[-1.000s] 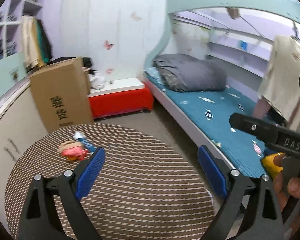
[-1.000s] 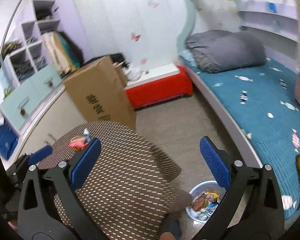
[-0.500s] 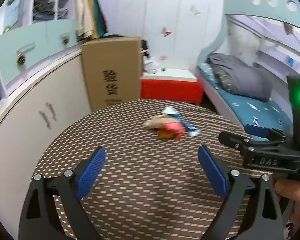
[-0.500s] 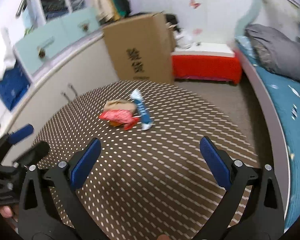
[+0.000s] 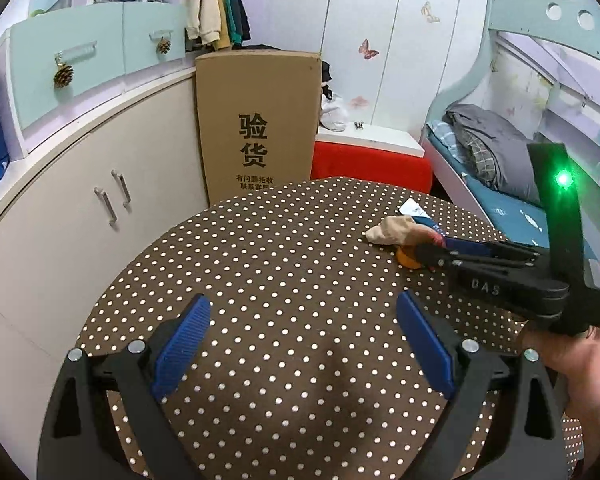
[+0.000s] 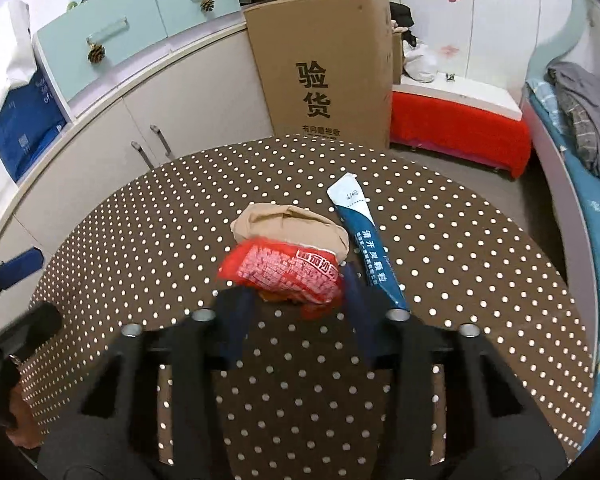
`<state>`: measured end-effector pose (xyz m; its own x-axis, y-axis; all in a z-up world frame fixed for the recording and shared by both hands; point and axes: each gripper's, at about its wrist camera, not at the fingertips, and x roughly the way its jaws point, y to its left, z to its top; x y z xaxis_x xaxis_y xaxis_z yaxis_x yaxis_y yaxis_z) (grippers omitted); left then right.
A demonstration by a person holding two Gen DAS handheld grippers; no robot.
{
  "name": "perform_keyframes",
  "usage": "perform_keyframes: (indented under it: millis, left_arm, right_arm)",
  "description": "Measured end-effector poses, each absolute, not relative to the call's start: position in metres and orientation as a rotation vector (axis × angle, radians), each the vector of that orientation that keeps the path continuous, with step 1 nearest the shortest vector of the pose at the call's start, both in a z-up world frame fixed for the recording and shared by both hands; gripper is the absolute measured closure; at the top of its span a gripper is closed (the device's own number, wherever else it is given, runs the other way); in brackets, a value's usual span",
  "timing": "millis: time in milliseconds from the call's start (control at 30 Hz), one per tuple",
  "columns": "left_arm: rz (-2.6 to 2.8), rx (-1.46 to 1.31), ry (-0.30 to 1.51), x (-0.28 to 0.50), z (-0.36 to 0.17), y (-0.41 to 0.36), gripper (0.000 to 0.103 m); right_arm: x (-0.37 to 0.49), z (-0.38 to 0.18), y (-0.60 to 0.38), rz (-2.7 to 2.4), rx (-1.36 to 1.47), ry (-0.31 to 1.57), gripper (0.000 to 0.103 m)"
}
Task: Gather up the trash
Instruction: 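Grasp the red wrapper with the right tool while the left tool grasps the beige cloth, then carry the wrapper and cloth over the wastebasket and open both tools to drop them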
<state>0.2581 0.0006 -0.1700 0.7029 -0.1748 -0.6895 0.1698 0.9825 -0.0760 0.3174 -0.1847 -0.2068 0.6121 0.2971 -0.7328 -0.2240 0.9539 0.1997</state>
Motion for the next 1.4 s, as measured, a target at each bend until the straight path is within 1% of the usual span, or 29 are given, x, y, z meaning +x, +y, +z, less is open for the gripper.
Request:
perform_keyframes:
  millis: [167,467,600,633,667,700,733,767,867,933,1200,1400]
  left_arm:
    - [-0.239,0.024,0.769,0.274,-0.171,-0.016,0.011]
    - [-0.358,0.171,0.770,0.323,-0.183,-0.077,0.011]
    - [-0.400,0.220,0.816,0.352,-0.197,-0.100,0.012]
    - [-0.405,0.225,0.828,0.357,-0.200,-0.103,0.017]
    - [-0.417,0.223,0.840,0.361,-0.202,-0.105,0.025]
    - [-0.443,0.216,0.865,0.365,-0.206,-0.107,0.041]
    - [-0.463,0.206,0.884,0.368,-0.208,-0.108,0.053]
    - [-0.474,0.200,0.891,0.368,-0.209,-0.108,0.054]
    - [-0.473,0.188,0.872,0.365,-0.205,-0.105,0.068]
    - [-0.456,0.148,0.849,0.361,-0.197,-0.095,0.076]
    - [-0.438,0.111,0.805,0.330,-0.176,-0.078,0.078]
    - [-0.467,0.070,0.728,0.286,-0.141,-0.080,0.078]
  right_arm:
    - [0.298,-0.203,-0.202,0.324,0.181,0.837,0.075]
    - [0.246,-0.190,-0.257,0.282,0.321,0.802,0.076]
    - [0.232,-0.184,-0.275,0.257,0.340,0.788,0.076]
    - [0.228,-0.182,-0.279,0.250,0.339,0.786,0.076]
    - [0.225,-0.181,-0.282,0.246,0.338,0.784,0.076]
    - [0.222,-0.180,-0.284,0.243,0.337,0.782,0.076]
    - [0.221,-0.179,-0.287,0.239,0.338,0.780,0.076]
    - [0.218,-0.179,-0.290,0.235,0.341,0.777,0.076]
    - [0.213,-0.177,-0.294,0.231,0.343,0.770,0.076]
    - [0.209,-0.176,-0.296,0.231,0.349,0.766,0.076]
    - [0.190,-0.165,-0.300,0.238,0.363,0.735,0.076]
    - [0.161,-0.151,-0.320,0.229,0.390,0.691,0.076]
